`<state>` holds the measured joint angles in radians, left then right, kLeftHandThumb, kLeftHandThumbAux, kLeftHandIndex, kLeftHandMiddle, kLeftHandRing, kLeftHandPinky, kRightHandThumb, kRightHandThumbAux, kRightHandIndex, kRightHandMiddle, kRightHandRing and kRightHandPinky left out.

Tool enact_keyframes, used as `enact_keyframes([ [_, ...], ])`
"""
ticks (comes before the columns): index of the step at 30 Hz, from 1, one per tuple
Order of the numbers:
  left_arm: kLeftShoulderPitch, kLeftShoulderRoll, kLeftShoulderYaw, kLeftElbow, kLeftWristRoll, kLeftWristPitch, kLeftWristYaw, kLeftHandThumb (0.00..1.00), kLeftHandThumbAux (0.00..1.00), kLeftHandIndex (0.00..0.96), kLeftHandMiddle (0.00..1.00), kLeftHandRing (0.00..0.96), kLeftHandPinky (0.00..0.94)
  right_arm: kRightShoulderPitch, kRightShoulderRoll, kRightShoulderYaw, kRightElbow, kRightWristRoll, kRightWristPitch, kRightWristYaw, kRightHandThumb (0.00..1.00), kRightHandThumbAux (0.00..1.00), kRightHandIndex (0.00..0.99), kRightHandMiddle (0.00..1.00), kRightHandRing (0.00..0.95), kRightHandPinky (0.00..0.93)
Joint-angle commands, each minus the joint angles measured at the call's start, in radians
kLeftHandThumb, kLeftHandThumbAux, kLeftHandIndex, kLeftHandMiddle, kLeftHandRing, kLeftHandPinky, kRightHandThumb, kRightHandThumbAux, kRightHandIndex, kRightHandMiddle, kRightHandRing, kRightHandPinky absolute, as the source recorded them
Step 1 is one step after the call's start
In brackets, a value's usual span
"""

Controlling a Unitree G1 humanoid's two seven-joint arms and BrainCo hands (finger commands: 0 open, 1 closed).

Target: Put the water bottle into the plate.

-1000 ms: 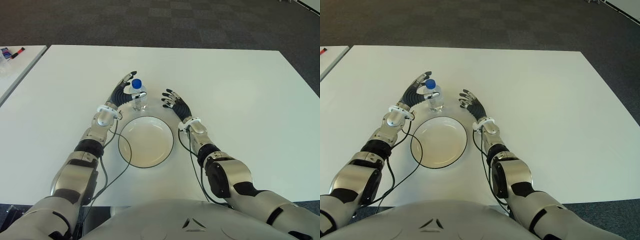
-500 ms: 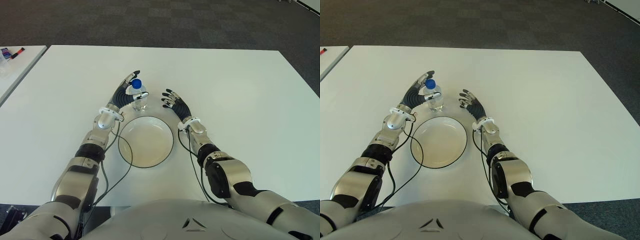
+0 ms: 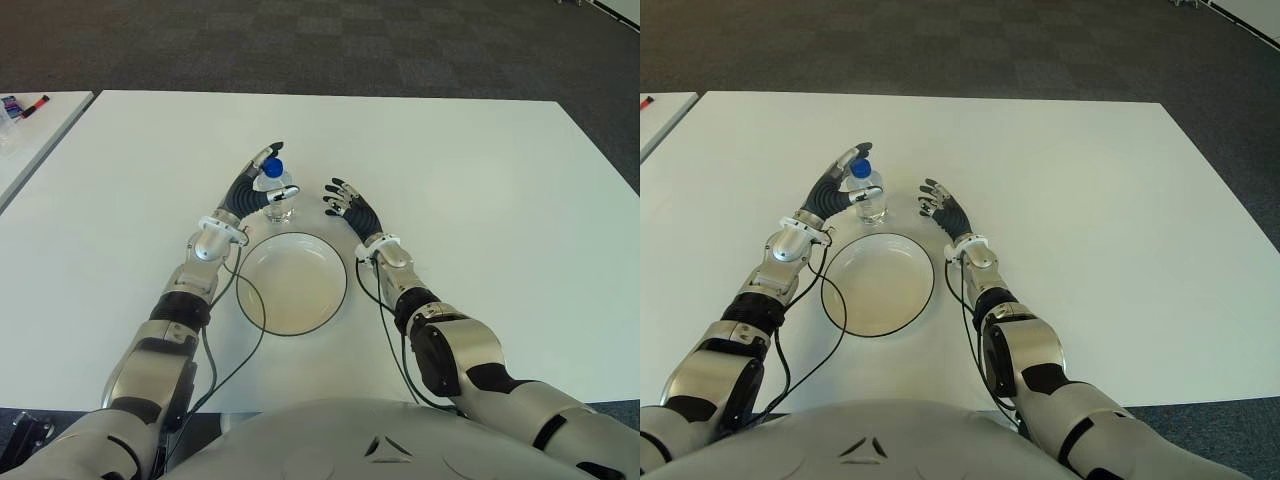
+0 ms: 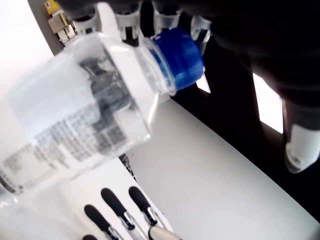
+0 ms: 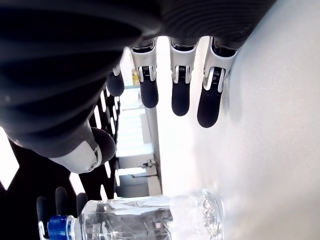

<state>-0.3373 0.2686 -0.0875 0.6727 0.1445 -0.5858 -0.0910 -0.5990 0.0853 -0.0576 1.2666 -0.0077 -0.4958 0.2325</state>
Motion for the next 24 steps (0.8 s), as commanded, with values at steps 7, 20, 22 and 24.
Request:
enact_keyframes([
  [7,0.022,-0.009,0.003,-0.017,0.000,0.003,-0.010,0.000,0.528,0.000,0.050,0.031,0.010,0.021,0.058,0.006,0.057,-0.017,0.086,-0.010,0.118,0.639,0.058,0.153,0.175,0.231],
  [20,0.027,-0.013,0.009,-0.016,-0.016,-0.012,-0.015,0.000,0.556,0.000,0.054,0.039,0.018,0.016,0.060,0.008,0.057,-0.019,0.088,-0.012,0.116,0.631,0.050,0.148,0.173,0.218],
  [22,0.028,-0.014,0.010,-0.014,-0.020,-0.014,-0.016,0.000,0.557,0.000,0.053,0.039,0.022,0.016,0.061,0.007,0.057,-0.018,0.087,-0.011,0.115,0.626,0.048,0.146,0.170,0.216],
  [24,0.028,-0.015,0.010,-0.012,-0.022,-0.016,-0.016,0.000,0.555,0.000,0.052,0.041,0.028,0.017,0.061,0.006,0.057,-0.017,0.087,-0.011,0.113,0.618,0.046,0.143,0.167,0.216],
])
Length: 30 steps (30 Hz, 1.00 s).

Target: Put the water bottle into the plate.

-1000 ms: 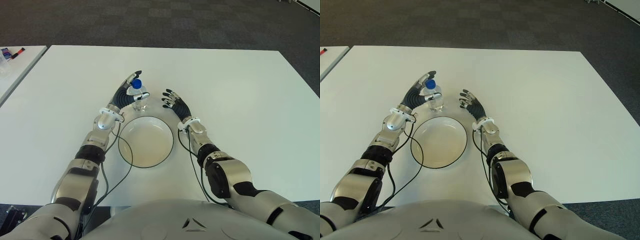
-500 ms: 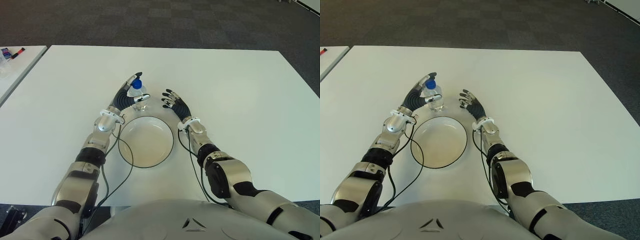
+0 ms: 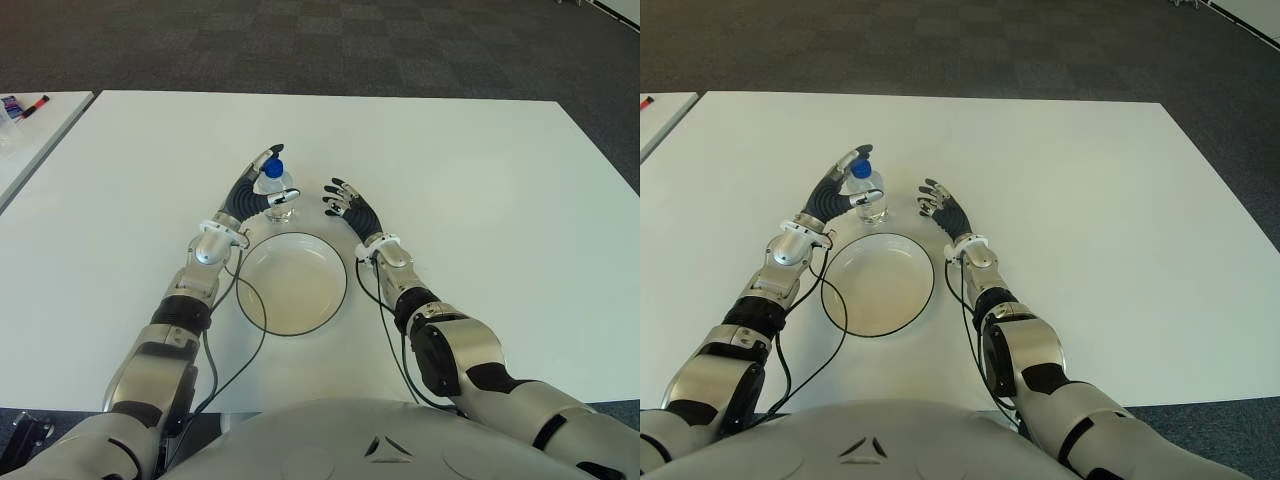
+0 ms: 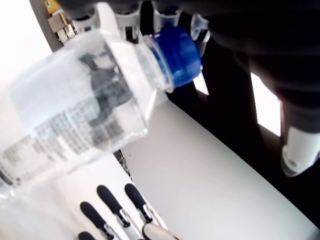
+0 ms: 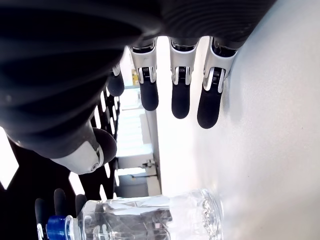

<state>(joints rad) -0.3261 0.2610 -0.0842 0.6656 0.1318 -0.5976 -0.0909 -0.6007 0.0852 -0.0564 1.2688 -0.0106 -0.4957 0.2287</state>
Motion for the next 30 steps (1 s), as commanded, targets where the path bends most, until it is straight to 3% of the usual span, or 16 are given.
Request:
enact_keyframes([
  [1,0.016,-0.008,0.007,-0.004,-0.010,-0.004,-0.016,0.000,0.554,0.000,0.051,0.040,0.026,0.019,0.061,0.004,0.055,-0.014,0.087,-0.007,0.113,0.617,0.047,0.144,0.167,0.217],
  [16,0.005,-0.004,0.002,0.038,-0.003,0.010,-0.016,0.000,0.539,0.000,0.046,0.037,0.023,0.022,0.061,0.002,0.055,-0.011,0.084,-0.007,0.142,0.652,0.059,0.152,0.174,0.229],
  [24,-0.123,-0.010,0.029,0.335,-0.035,0.032,-0.055,0.000,0.590,0.000,0.058,0.051,0.057,0.022,0.061,-0.006,0.053,-0.003,0.081,0.001,0.167,0.652,0.062,0.165,0.193,0.249],
  [30,-0.178,-0.018,0.040,0.449,-0.027,0.041,-0.041,0.002,0.622,0.000,0.069,0.066,0.087,0.024,0.062,-0.012,0.052,0.004,0.082,0.011,0.195,0.652,0.064,0.166,0.192,0.237],
])
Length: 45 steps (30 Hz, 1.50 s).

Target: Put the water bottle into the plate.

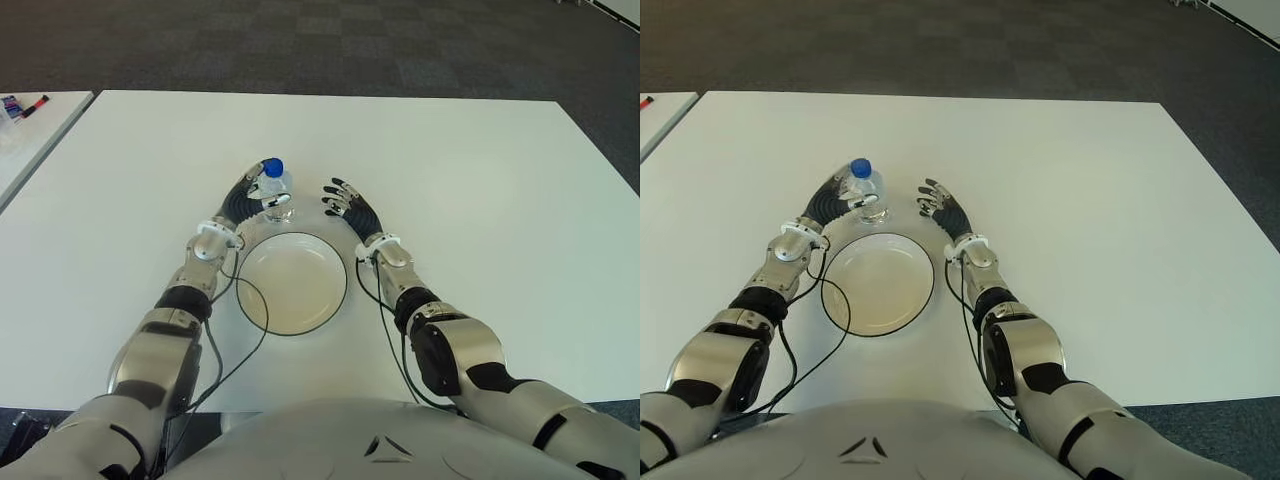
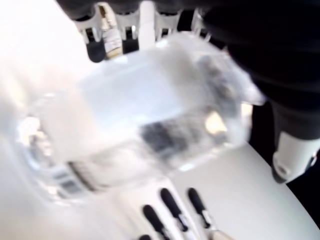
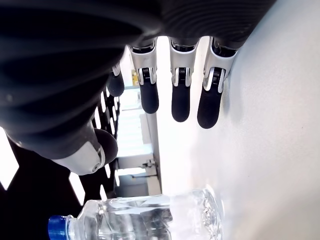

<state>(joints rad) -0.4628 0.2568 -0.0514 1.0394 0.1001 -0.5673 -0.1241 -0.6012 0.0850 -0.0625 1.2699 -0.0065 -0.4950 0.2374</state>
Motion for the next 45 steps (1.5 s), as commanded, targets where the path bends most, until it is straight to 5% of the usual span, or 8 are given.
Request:
enact_keyframes([
  [1,-0.044,-0.015,0.006,0.083,0.008,0.010,-0.004,0.003,0.624,0.000,0.070,0.068,0.092,0.025,0.062,-0.007,0.050,0.001,0.081,0.004,0.196,0.651,0.063,0.165,0.189,0.234],
  [45,-0.034,-0.021,-0.007,0.113,0.054,-0.035,0.062,0.000,0.593,0.000,0.081,0.088,0.109,0.026,0.061,-0.006,0.054,-0.005,0.082,-0.009,0.167,0.657,0.064,0.171,0.193,0.238],
])
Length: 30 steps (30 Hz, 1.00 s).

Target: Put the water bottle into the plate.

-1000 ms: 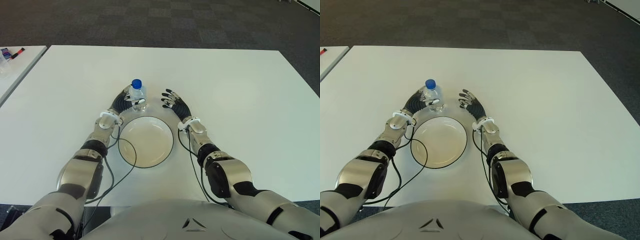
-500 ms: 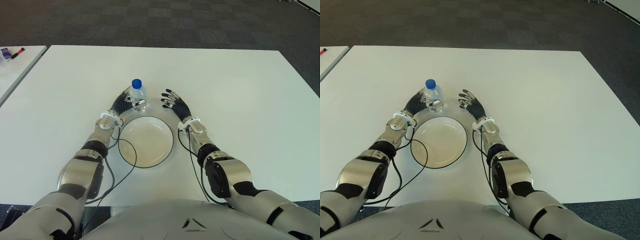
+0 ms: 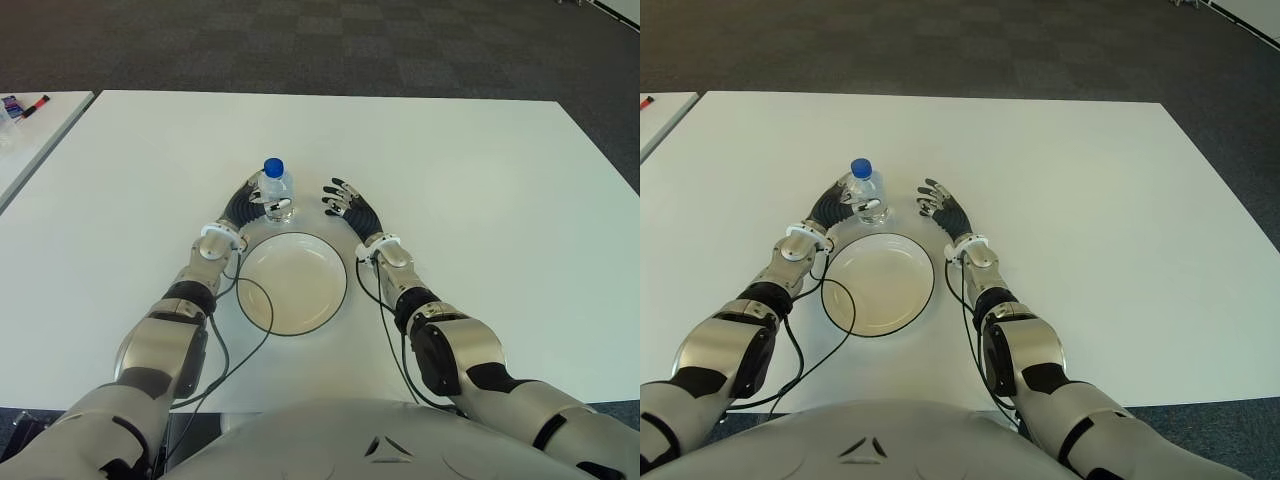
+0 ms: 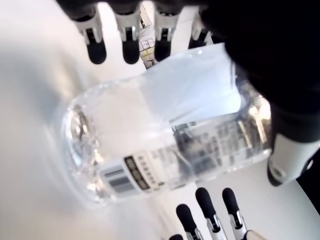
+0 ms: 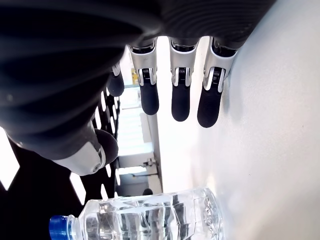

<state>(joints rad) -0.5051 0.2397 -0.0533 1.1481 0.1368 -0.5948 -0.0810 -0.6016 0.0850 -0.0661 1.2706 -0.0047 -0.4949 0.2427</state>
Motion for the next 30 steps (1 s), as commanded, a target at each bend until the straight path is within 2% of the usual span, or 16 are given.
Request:
enact_keyframes([
  [1,0.009,-0.004,-0.006,0.003,0.020,-0.009,0.023,0.000,0.592,0.000,0.081,0.088,0.108,0.026,0.061,-0.002,0.053,-0.007,0.082,-0.013,0.171,0.659,0.064,0.172,0.195,0.237],
  [18,0.015,-0.006,-0.006,-0.007,0.038,-0.017,0.055,0.007,0.600,0.000,0.088,0.097,0.110,0.023,0.060,0.001,0.052,-0.009,0.088,-0.013,0.187,0.684,0.056,0.164,0.187,0.239],
  [23,0.017,-0.009,-0.005,-0.021,0.039,-0.007,0.060,0.139,0.600,0.020,0.096,0.110,0.159,0.023,0.060,0.002,0.052,-0.010,0.088,-0.014,0.178,0.686,0.059,0.169,0.191,0.243],
  [25,0.017,-0.009,-0.004,-0.023,0.040,0.003,0.068,0.295,0.630,0.039,0.119,0.134,0.200,0.022,0.060,0.002,0.052,-0.010,0.089,-0.012,0.172,0.681,0.058,0.167,0.187,0.230],
  [27,0.019,-0.010,-0.002,-0.027,0.039,0.009,0.075,0.362,0.639,0.048,0.129,0.144,0.217,0.022,0.060,0.002,0.052,-0.009,0.089,-0.011,0.170,0.679,0.058,0.166,0.186,0.225],
  [29,0.021,-0.012,0.002,-0.033,0.037,0.017,0.088,0.477,0.626,0.071,0.151,0.167,0.247,0.022,0.061,0.001,0.052,-0.008,0.090,-0.010,0.172,0.677,0.058,0.166,0.185,0.222],
  [30,0.023,-0.014,0.005,-0.037,0.034,0.020,0.096,0.495,0.623,0.075,0.156,0.171,0.252,0.022,0.061,0.001,0.052,-0.007,0.090,-0.009,0.174,0.677,0.058,0.166,0.185,0.221],
])
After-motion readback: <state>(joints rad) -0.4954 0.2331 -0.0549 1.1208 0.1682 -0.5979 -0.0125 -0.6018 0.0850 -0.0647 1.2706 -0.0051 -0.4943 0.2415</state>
